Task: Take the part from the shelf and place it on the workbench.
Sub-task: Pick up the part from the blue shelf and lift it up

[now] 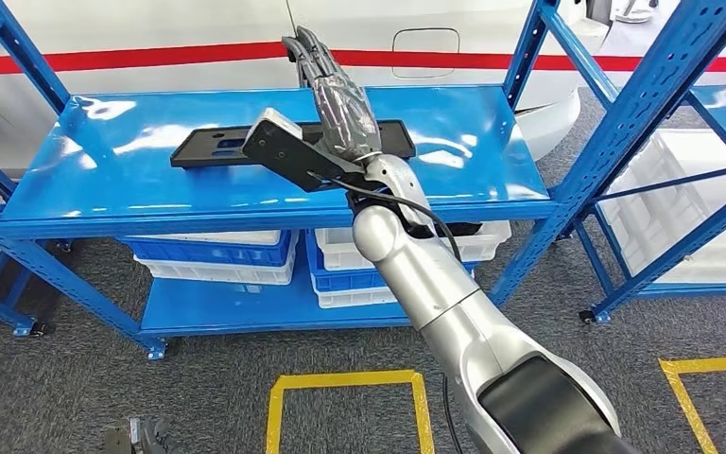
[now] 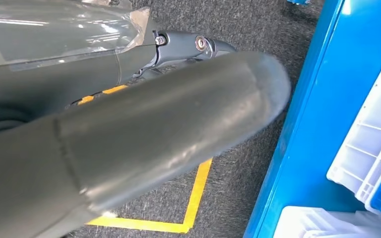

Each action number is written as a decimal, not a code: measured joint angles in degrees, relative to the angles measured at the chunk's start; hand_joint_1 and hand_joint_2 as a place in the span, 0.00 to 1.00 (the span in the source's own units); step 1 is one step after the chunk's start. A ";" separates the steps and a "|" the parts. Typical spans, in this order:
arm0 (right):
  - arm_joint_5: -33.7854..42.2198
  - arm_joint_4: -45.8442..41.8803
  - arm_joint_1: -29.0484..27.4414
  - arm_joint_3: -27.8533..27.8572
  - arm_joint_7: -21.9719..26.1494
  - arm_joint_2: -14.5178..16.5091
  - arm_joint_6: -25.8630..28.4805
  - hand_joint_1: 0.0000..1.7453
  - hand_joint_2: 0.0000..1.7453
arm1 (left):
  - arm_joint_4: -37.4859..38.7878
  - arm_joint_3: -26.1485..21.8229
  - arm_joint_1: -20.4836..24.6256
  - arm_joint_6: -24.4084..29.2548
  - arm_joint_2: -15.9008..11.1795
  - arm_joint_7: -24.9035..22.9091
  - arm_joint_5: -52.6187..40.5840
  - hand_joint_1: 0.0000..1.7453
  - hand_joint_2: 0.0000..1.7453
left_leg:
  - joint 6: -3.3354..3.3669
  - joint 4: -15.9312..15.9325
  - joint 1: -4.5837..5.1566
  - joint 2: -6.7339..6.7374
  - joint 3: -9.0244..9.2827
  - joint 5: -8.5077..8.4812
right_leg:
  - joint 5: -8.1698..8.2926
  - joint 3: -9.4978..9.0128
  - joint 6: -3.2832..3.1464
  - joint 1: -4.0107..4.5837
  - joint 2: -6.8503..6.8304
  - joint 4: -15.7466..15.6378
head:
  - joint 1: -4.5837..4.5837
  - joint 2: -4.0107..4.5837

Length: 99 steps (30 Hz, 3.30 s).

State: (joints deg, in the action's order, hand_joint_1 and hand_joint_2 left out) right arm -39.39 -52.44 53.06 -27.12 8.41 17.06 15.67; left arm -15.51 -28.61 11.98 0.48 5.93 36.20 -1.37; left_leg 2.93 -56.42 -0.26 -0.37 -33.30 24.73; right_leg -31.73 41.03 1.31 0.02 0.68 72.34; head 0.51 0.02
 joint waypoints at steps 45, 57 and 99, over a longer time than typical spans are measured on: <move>-5.97 -1.11 -0.01 -1.91 -4.64 1.45 -0.38 0.00 1.00 | -0.01 -0.55 1.10 -0.91 1.10 -0.74 -0.09 0.00 0.00 | -4.06 -15.99 -0.97 0.20 -7.82 8.10 | 6.39 -9.25 -3.30 -0.57 -0.09 -16.56 | 0.45 0.00; -5.76 -3.69 -1.56 -1.91 -3.87 0.60 -0.42 0.00 1.00 | 2.31 0.39 -1.05 11.33 0.67 -28.05 -7.16 0.00 0.00 | -1.49 0.08 -0.86 0.53 -3.77 -3.59 | -0.18 -9.21 -0.26 -0.19 -0.33 -10.58 | 0.22 -0.01; -12.81 -2.68 -13.83 -31.66 -0.17 2.32 -3.41 0.00 1.00 | 10.78 13.72 -5.79 18.86 2.74 -75.94 -19.36 0.00 0.00 | -2.73 -0.08 -0.81 -0.07 -1.48 -0.58 | 6.56 -6.95 -1.20 -0.01 -0.16 -15.43 | 0.22 0.00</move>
State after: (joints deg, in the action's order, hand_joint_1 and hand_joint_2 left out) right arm -52.20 -55.12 39.23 -58.78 8.24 19.38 12.26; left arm -4.73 -14.89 6.19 19.34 8.67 -39.74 -20.73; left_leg 0.20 -56.50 -1.07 -0.44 -34.78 24.14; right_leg -25.16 34.08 0.11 0.01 0.52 56.91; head 0.73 0.02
